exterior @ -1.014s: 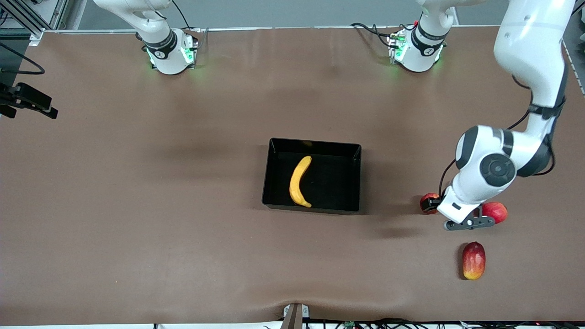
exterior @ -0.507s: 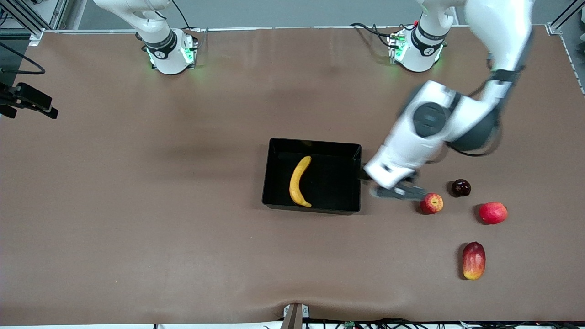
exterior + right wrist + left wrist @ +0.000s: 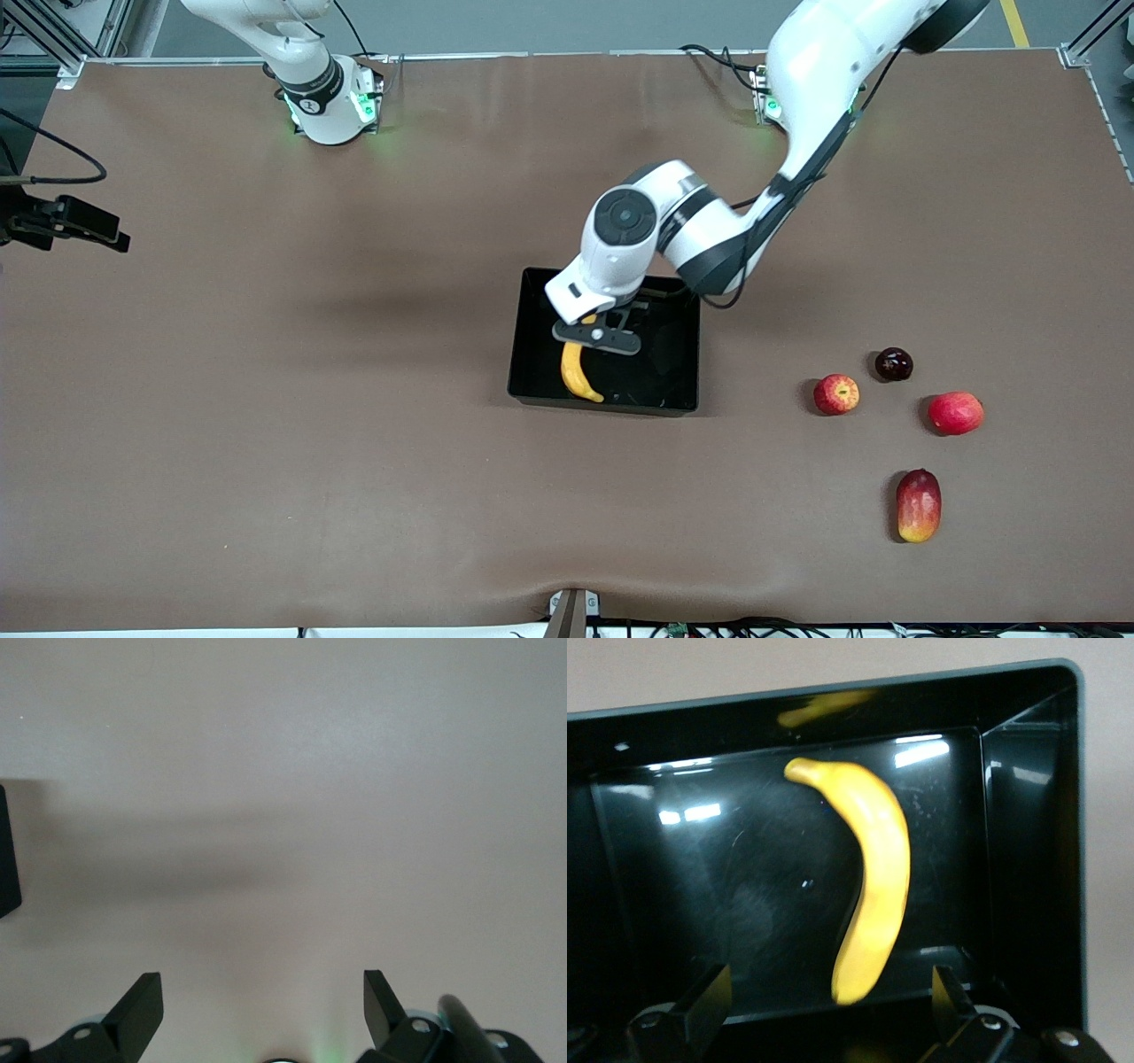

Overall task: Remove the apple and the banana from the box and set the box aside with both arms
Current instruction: 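Reach the left gripper back into the tray and grasp the banana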

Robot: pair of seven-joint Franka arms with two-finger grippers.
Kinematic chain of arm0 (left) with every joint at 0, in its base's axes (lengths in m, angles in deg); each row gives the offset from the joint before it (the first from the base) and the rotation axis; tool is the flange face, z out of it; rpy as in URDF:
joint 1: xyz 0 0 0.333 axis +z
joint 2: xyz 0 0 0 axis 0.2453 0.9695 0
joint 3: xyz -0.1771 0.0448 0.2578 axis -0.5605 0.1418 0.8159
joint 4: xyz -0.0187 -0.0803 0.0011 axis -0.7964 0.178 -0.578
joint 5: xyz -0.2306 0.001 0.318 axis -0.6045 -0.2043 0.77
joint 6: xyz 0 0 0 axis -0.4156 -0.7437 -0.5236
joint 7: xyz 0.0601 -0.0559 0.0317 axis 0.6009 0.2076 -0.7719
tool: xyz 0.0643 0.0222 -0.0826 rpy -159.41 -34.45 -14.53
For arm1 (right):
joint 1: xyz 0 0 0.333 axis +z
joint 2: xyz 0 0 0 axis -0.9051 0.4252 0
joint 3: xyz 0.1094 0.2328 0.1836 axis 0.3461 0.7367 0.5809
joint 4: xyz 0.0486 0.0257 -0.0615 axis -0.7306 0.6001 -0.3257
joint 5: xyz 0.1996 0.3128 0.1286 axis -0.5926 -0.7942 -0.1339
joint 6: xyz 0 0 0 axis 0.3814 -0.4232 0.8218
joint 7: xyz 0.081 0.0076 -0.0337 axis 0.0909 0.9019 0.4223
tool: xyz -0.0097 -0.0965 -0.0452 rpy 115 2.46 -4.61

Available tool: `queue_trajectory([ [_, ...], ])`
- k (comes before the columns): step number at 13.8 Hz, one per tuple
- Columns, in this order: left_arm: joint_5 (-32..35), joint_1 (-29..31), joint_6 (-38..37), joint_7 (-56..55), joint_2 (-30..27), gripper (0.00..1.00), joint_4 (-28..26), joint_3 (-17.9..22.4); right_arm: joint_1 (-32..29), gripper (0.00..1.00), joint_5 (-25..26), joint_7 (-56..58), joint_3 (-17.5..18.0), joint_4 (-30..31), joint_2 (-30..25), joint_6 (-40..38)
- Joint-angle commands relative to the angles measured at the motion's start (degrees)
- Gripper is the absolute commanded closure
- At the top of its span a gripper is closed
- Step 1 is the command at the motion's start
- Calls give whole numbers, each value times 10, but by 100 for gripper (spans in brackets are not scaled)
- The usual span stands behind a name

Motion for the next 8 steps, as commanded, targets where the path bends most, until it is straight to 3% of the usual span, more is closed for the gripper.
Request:
queue_trajectory([
  [1,12,-47,42,-32,41,0,29,43,-5,0,27,3,3,-8,22,-4],
  [3,10,-52,82,-35,70,0,29,47,-7,0,54,4,3,-6,37,-2],
  [6,13,-54,126,-53,98,0,27,48,-25,0,47,4,3,-8,68,5],
  [7,14,-63,141,-64,104,10,27,58,-25,0,45,3,3,-8,76,12],
  [8,14,-79,147,-79,106,37,26,74,-20,0,44,0,4,-8,86,19],
])
